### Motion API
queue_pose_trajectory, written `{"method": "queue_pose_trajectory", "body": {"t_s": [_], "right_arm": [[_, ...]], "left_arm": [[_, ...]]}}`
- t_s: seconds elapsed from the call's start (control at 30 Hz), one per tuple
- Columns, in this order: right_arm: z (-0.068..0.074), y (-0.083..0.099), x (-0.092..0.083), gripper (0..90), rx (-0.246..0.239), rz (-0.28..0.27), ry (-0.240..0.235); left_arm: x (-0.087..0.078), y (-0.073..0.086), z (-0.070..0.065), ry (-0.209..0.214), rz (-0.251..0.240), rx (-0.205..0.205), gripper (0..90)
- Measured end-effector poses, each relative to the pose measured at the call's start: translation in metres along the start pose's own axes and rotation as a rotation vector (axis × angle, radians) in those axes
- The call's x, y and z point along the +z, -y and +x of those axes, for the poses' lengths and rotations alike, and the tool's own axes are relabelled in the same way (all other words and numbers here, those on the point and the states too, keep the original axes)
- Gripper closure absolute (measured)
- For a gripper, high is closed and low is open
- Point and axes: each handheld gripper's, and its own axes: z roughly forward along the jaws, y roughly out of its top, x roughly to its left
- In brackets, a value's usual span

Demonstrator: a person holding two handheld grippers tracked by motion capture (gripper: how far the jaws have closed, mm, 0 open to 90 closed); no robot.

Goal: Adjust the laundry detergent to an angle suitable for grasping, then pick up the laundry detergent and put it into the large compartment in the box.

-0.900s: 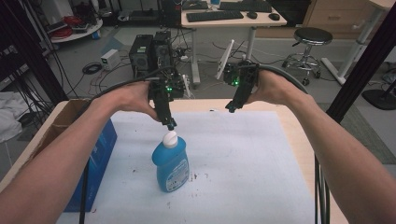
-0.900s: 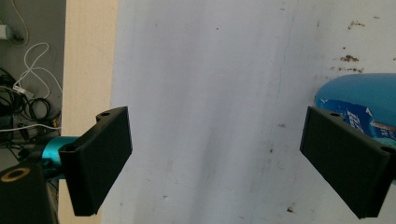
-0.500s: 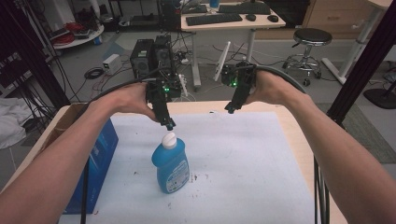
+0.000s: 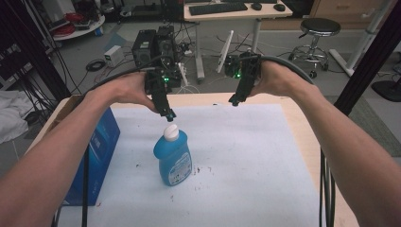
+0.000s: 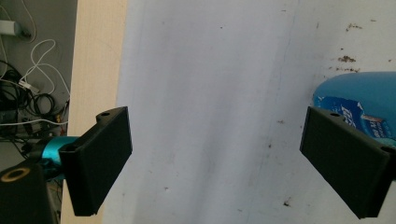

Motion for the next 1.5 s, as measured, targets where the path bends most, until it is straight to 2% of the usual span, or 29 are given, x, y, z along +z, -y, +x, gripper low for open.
{"method": "queue_pose_trajectory", "body": {"t_s": [0.33,0.47,0.7,0.83,1.0,1.13,1.37,1.5], "right_arm": [[0.0,-0.001,0.002,12.6,-0.01,0.003,-0.004],[0.0,-0.003,-0.001,12.6,-0.011,-0.015,-0.002],[-0.003,0.0,0.005,12.6,-0.004,-0.009,-0.012],[-0.003,-0.001,0.008,12.6,-0.003,-0.01,-0.015],[0.001,-0.005,0.006,12.6,-0.021,0.005,-0.017],[0.001,-0.006,0.003,12.6,-0.016,-0.011,-0.013],[0.005,-0.007,-0.001,12.6,-0.021,0.001,-0.005],[0.006,-0.009,-0.002,12.6,-0.024,0.001,-0.003]], "left_arm": [[-0.002,-0.001,-0.003,-0.001,0.001,0.004,9.2],[-0.002,-0.001,-0.002,0.001,0.002,0.0,9.2],[-0.002,0.011,0.003,0.011,0.016,-0.032,9.2],[-0.006,0.017,0.002,0.0,0.018,-0.039,9.2],[-0.011,0.025,-0.005,-0.001,0.019,-0.043,9.2],[-0.015,0.029,-0.008,-0.003,0.02,-0.05,9.2],[-0.024,0.037,-0.022,-0.011,0.036,-0.022,9.2],[-0.032,0.04,-0.032,-0.014,0.043,-0.027,9.2]]}}
